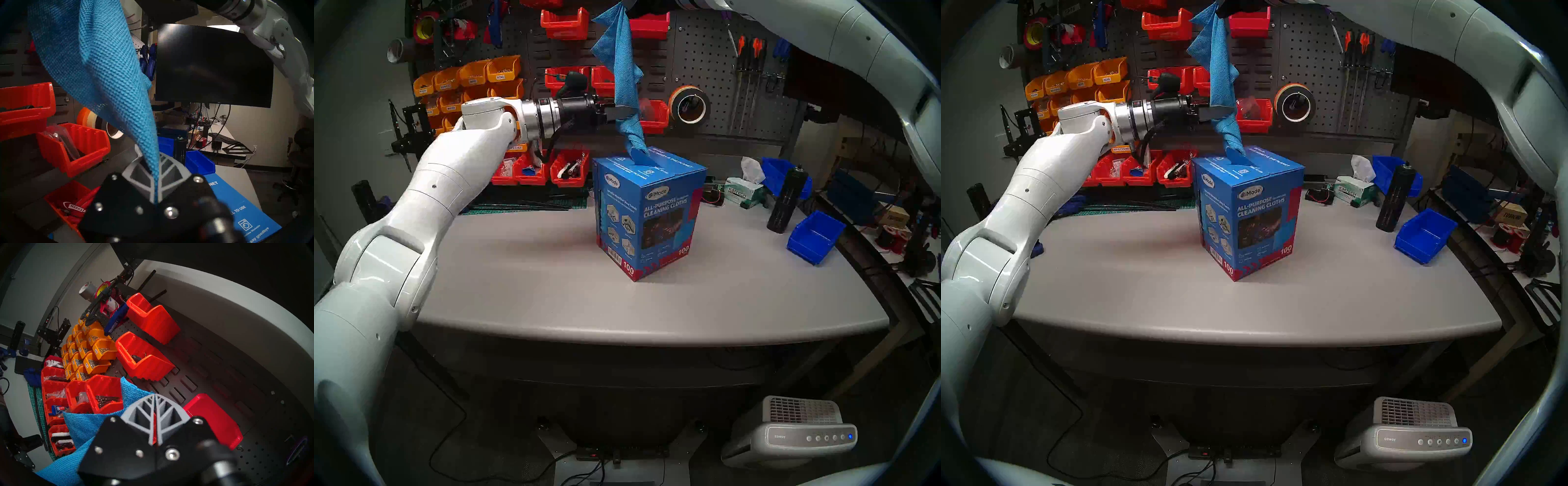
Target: Take out a shop towel
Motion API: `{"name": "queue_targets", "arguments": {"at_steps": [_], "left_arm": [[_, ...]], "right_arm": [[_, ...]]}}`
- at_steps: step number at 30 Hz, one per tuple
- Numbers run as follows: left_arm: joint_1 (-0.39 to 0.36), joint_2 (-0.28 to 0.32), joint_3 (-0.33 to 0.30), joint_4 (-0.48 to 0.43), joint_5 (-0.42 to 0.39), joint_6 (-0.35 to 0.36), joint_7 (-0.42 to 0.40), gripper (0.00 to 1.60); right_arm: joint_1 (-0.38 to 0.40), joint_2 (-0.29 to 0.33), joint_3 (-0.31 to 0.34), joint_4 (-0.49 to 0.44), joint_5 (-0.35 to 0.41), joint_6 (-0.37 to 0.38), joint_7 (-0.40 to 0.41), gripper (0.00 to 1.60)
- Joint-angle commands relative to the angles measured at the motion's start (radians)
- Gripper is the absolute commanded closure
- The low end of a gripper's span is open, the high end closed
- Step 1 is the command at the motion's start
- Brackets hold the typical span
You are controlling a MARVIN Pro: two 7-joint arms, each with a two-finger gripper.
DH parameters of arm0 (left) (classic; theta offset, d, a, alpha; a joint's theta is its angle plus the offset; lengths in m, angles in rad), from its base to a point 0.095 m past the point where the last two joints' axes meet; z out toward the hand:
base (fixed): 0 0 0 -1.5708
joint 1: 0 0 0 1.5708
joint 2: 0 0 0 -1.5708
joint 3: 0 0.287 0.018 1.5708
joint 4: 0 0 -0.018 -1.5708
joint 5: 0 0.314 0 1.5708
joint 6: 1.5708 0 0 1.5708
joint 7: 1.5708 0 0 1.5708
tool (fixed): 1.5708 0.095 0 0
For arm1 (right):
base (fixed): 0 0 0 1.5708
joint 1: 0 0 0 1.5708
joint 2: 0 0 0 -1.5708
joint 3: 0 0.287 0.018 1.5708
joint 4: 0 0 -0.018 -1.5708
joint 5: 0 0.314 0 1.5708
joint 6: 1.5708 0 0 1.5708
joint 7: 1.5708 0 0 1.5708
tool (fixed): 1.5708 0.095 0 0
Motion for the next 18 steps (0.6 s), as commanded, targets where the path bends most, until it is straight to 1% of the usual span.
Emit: {"name": "queue_targets", "arguments": {"at_steps": [1,18], "left_arm": [[-0.016,0.008,-0.02,-0.038,-0.008,0.0,0.012,1.6],[-0.003,0.018,-0.019,-0.069,-0.014,0.001,0.024,1.6]], "right_arm": [[0.044,0.002,0.031,0.006,0.003,-0.011,-0.012,1.6],[0.044,0.001,0.031,0.007,0.003,-0.011,-0.011,1.6]]}}
